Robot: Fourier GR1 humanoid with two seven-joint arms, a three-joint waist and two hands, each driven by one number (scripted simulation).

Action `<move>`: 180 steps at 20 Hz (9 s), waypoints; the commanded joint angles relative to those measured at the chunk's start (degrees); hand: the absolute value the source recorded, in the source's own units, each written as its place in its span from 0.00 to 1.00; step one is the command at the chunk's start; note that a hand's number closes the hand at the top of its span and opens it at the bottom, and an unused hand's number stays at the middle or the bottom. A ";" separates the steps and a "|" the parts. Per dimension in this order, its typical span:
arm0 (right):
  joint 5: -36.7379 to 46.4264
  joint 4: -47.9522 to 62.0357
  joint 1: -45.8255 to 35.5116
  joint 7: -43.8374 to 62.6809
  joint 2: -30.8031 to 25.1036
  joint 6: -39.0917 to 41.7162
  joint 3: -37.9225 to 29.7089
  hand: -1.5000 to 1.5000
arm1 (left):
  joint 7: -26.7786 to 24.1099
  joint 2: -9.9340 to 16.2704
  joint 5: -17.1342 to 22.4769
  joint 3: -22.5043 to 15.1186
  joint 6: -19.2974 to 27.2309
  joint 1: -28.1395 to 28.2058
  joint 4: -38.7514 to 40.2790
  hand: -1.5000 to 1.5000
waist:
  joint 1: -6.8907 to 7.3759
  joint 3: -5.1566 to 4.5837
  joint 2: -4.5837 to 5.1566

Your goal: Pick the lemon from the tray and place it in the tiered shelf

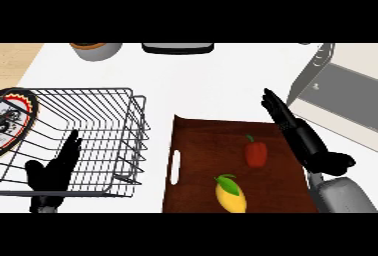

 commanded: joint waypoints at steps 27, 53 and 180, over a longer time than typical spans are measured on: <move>87.42 -27.83 23.06 51.48 10.82 -13.43 32.12 0.00 | 4.02 6.21 1.96 6.03 -3.42 -1.48 -3.65 0.50 | -2.05 -0.24 1.21; 89.44 -25.25 10.46 62.79 17.50 31.38 28.01 0.00 | 3.42 1.71 -2.56 6.05 -5.59 -2.31 -2.97 0.50 | -0.15 0.20 1.57; 45.93 14.62 -28.53 32.73 -22.98 7.24 -50.50 0.00 | 6.70 -1.87 -7.10 16.46 -13.95 -3.87 -5.08 0.50 | -0.10 0.20 1.60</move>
